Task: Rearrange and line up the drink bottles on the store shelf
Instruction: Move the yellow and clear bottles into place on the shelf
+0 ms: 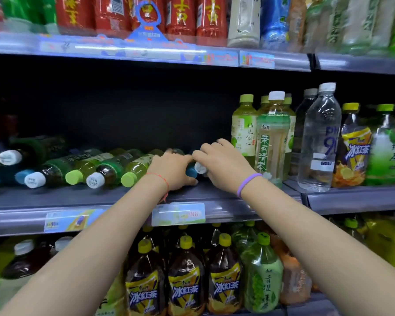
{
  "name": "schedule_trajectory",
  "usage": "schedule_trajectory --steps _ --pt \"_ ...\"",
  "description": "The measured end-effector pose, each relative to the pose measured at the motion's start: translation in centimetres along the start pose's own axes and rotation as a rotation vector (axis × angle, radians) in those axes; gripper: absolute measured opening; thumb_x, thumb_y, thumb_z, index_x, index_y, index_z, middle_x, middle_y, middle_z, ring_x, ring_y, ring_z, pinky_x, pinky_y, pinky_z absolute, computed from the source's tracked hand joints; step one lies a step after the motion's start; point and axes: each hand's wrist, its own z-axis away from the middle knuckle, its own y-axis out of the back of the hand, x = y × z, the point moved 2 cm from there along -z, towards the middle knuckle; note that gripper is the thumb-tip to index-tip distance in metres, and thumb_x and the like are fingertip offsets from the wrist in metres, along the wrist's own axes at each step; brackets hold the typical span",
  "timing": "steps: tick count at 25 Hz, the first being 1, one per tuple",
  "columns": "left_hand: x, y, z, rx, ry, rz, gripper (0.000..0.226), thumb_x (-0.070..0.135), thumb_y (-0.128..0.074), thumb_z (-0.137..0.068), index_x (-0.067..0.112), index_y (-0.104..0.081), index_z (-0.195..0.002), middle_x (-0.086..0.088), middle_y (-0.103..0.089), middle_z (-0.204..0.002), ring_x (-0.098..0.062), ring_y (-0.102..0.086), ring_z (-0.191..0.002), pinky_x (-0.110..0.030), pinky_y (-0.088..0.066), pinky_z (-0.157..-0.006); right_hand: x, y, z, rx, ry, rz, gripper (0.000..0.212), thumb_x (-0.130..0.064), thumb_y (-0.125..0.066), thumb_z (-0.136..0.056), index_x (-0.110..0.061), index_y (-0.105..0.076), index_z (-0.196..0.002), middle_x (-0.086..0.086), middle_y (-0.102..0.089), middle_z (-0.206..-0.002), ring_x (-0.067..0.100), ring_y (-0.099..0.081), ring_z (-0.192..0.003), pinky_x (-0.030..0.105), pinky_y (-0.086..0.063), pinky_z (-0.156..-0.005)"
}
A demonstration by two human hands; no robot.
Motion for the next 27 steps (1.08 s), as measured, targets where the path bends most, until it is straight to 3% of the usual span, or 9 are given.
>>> schedule_trajectory --steps 4,9,12,14,18,22,27 --pt "-0.4 0.0 0.1 0.142 -0.036 0.006 0.043 0.048 -0.063 -0.08 0.027 -0.058 -0.117 0.0 -0.064 -0.114 -0.027 -0.053 -0.114 -0.04 -0.043 -0.087 0.6 2.8 -1.4 0.179 -0.186 -0.243 0.024 -0.031 -0.07 -0.082 -0.016 -0.06 -0.098 0.003 -0.061 -0.089 0.028 -0.054 -0.088 0.041 -0.038 -0.087" --pt "-0.8 -0.1 0.7 0.268 -0.088 0.096 0.039 0.042 -0.068 -0.076 0.025 -0.058 -0.109 0.0 -0.066 -0.103 -0.025 -0.054 -0.108 -0.037 -0.039 -0.086 2.4 4.9 -2.7 0.331 -0.519 -0.572 0.024 -0.033 -0.066 -0.087 -0.016 -0.06 -0.103 0.004 -0.064 -0.094 0.028 -0.056 -0.093 0.044 -0.045 -0.085" --pt "-1.0 0.0 1.0 0.333 -0.091 0.224 0.04 0.043 -0.069 -0.073 0.022 -0.059 -0.106 0.0 -0.065 -0.094 -0.025 -0.052 -0.101 -0.037 -0.043 -0.082 4.3 6.4 -4.1 0.303 -0.68 -0.547 0.022 -0.037 -0.06 -0.091 -0.017 -0.056 -0.098 0.0 -0.062 -0.091 0.027 -0.058 -0.094 0.043 -0.043 -0.093" --pt "-0.9 0.0 1.2 0.355 -0.098 0.264 0.042 0.044 -0.069 -0.073 0.022 -0.061 -0.108 0.001 -0.065 -0.093 -0.024 -0.052 -0.099 -0.037 -0.044 -0.081 5.3 7.0 -4.9 0.244 -0.755 -0.508 0.025 -0.037 -0.055 -0.094 -0.016 -0.056 -0.107 0.002 -0.063 -0.096 0.028 -0.057 -0.098 0.04 -0.036 -0.098" --pt "-0.8 0.0 1.2 0.349 -0.117 0.24 0.047 0.047 -0.068 -0.075 0.025 -0.06 -0.115 0.003 -0.067 -0.097 -0.023 -0.05 -0.1 -0.036 -0.041 -0.081 5.5 6.3 -5.1 0.181 -0.693 -0.411 0.03 -0.032 -0.042 -0.1 -0.026 -0.047 -0.13 0.008 -0.067 -0.107 0.036 -0.052 -0.114 0.046 -0.022 -0.11" --pt "-0.7 0.0 1.1 0.349 -0.124 0.233 0.045 0.049 -0.068 -0.075 0.026 -0.061 -0.113 0.005 -0.067 -0.096 -0.021 -0.05 -0.099 -0.037 -0.041 -0.082 4.0 5.2 -3.9 0.007 -0.565 -0.204 0.055 -0.051 -0.051 -0.094 -0.04 -0.034 -0.145 0.009 -0.058 -0.125 0.035 -0.043 -0.126 0.054 -0.012 -0.117" --pt "-0.6 -0.1 1.1 0.363 -0.134 0.203 0.046 0.052 -0.067 -0.073 0.028 -0.062 -0.112 0.007 -0.066 -0.093 -0.02 -0.05 -0.097 -0.037 -0.041 -0.082 2.0 3.5 -1.4 -0.104 -0.418 0.212 0.096 -0.075 -0.059 -0.075 -0.041 -0.014 -0.153 0.027 -0.034 -0.148 0.043 -0.016 -0.145 0.061 0.001 -0.117"
